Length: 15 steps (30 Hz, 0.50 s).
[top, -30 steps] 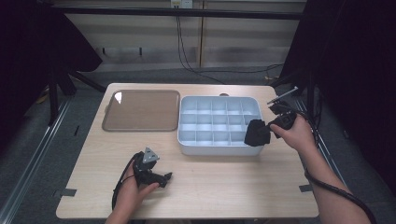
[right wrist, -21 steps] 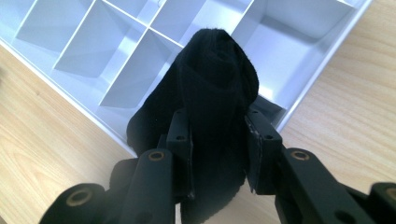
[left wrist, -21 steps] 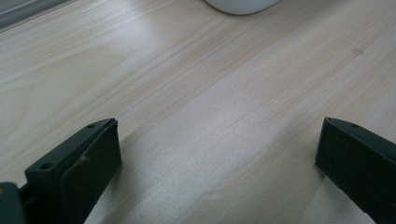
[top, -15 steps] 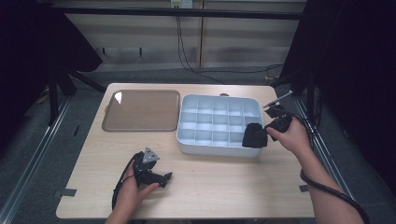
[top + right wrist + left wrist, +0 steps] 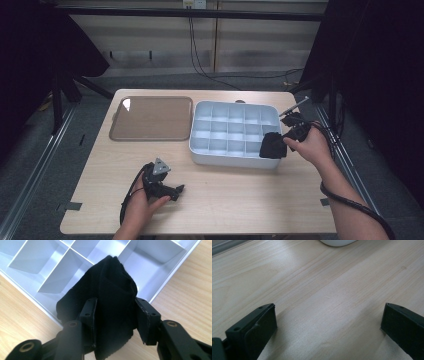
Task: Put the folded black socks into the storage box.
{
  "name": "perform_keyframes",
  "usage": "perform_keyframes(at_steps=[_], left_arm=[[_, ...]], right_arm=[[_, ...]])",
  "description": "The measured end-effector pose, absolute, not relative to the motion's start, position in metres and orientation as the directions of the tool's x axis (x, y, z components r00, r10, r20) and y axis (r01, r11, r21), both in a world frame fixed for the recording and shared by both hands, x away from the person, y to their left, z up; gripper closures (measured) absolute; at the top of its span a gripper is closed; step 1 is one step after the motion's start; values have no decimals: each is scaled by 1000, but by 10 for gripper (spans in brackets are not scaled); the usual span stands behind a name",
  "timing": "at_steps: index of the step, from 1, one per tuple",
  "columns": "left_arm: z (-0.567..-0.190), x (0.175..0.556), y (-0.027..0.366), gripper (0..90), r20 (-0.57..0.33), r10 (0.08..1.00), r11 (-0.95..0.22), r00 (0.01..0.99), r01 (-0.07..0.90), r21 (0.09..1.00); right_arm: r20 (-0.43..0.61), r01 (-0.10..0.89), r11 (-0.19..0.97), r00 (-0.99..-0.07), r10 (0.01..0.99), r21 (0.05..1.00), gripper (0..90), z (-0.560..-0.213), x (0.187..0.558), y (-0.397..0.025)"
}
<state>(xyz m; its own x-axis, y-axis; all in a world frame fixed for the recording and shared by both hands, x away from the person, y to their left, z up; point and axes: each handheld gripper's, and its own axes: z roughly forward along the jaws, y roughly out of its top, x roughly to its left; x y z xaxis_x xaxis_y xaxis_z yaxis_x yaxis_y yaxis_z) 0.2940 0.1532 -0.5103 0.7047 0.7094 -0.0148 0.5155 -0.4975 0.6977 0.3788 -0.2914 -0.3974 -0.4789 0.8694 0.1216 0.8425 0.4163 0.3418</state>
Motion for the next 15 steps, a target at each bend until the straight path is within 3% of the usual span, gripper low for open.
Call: perform_keyframes(at_steps=[15], left_arm=[[-510,294,153,0,-15,709,-498,705,515,698]], right_arm=[[53,828,435,-482,875,353,383,-393,379,-293]])
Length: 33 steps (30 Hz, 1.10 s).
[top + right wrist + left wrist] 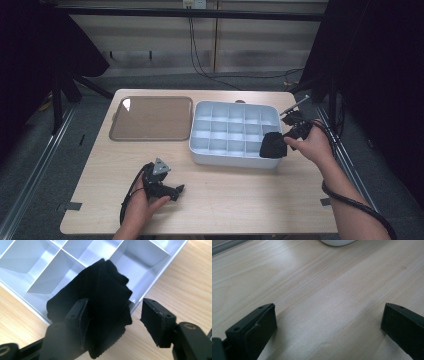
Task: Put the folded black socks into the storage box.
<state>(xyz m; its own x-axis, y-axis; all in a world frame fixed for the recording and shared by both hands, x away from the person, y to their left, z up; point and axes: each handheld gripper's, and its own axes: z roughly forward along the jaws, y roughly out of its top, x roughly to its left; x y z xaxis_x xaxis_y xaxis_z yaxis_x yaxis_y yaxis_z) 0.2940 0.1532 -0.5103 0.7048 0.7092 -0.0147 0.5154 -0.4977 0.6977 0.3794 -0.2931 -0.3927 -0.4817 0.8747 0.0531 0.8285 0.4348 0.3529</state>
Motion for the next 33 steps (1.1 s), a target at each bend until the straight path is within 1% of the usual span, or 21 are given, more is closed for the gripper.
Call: perform_keyframes(at_steps=[8,19,27,33], left_arm=[[-510,294,153,0,-15,710,-497,704,516,698],[-510,294,153,0,-15,709,-498,705,516,697],[-510,294,153,0,-15,709,-500,705,517,695],[-510,294,153,0,-15,709,-499,705,517,695]], right_arm=[[50,827,437,-483,874,353,342,-386,379,-293],[39,822,463,-502,864,330,332,-364,379,-290],[33,824,481,-513,858,300,380,-352,380,-286],[22,816,507,-533,846,279,466,-343,380,-283]])
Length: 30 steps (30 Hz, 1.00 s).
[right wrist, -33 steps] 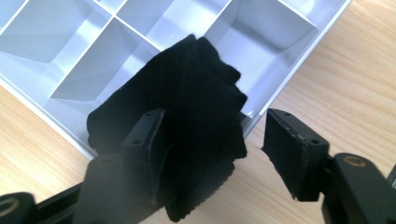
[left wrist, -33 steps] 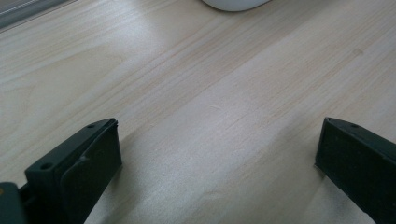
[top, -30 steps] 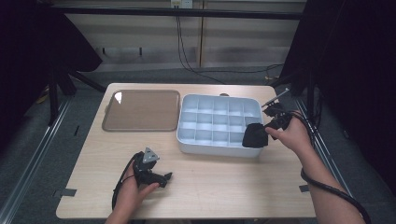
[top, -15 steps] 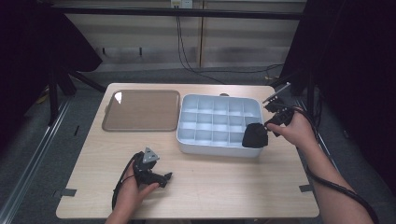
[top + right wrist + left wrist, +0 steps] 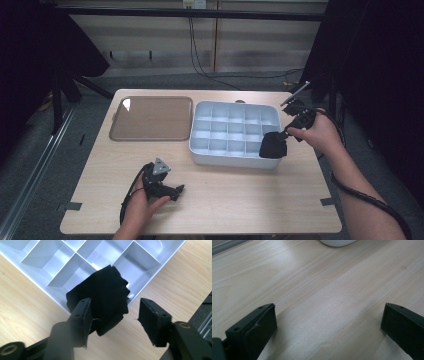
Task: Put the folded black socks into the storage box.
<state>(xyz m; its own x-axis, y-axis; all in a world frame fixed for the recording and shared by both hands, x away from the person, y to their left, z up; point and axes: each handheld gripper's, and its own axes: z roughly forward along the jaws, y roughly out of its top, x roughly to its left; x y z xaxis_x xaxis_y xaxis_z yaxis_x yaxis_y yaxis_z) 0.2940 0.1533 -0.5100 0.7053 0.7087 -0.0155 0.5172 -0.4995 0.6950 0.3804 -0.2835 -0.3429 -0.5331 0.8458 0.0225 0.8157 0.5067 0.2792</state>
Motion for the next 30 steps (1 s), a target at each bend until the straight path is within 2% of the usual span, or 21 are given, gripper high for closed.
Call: perform_keyframes(at_steps=[10,19,30], left_arm=[[-510,294,153,0,-15,709,-499,705,517,695],[-510,294,153,0,-15,709,-500,705,517,695],[-510,294,153,0,-15,709,-500,705,517,695]], right_arm=[[32,811,526,-551,834,255,574,-331,381,-279],[22,798,555,-575,818,235,738,-327,380,-276],[47,796,565,-587,808,217,879,-325,381,-272]])
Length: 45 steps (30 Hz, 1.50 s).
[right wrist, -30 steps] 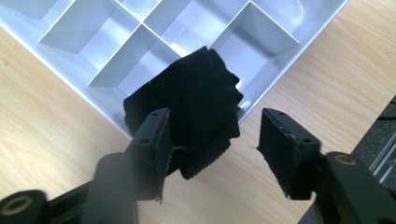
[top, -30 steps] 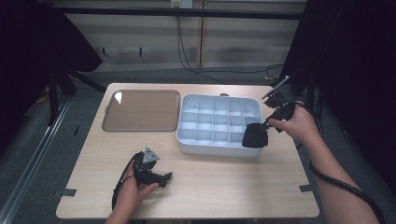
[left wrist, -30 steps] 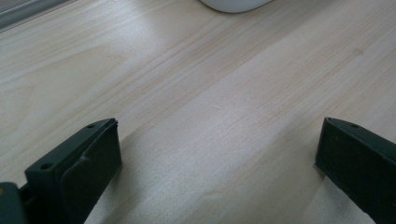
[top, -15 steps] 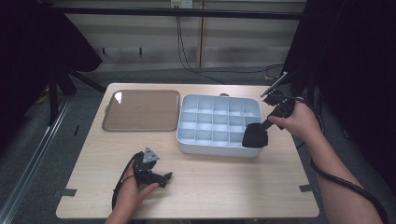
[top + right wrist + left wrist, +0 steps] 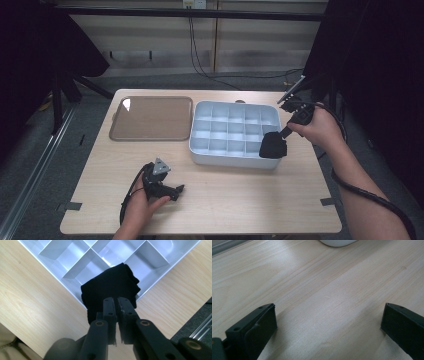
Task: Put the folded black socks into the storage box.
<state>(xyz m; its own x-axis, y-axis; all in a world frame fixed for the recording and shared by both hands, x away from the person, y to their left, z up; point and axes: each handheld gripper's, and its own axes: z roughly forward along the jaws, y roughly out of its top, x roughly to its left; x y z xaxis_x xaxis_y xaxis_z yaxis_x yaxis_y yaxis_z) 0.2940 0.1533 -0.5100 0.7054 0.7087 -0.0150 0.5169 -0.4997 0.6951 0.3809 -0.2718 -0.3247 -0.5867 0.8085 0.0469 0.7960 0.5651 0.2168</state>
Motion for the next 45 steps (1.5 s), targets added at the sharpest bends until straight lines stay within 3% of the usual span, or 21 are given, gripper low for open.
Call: perform_keyframes(at_steps=[45], left_arm=[[-510,294,153,0,-16,710,-497,705,516,697]], right_arm=[[59,782,607,-619,784,140,900,-375,399,-253]])
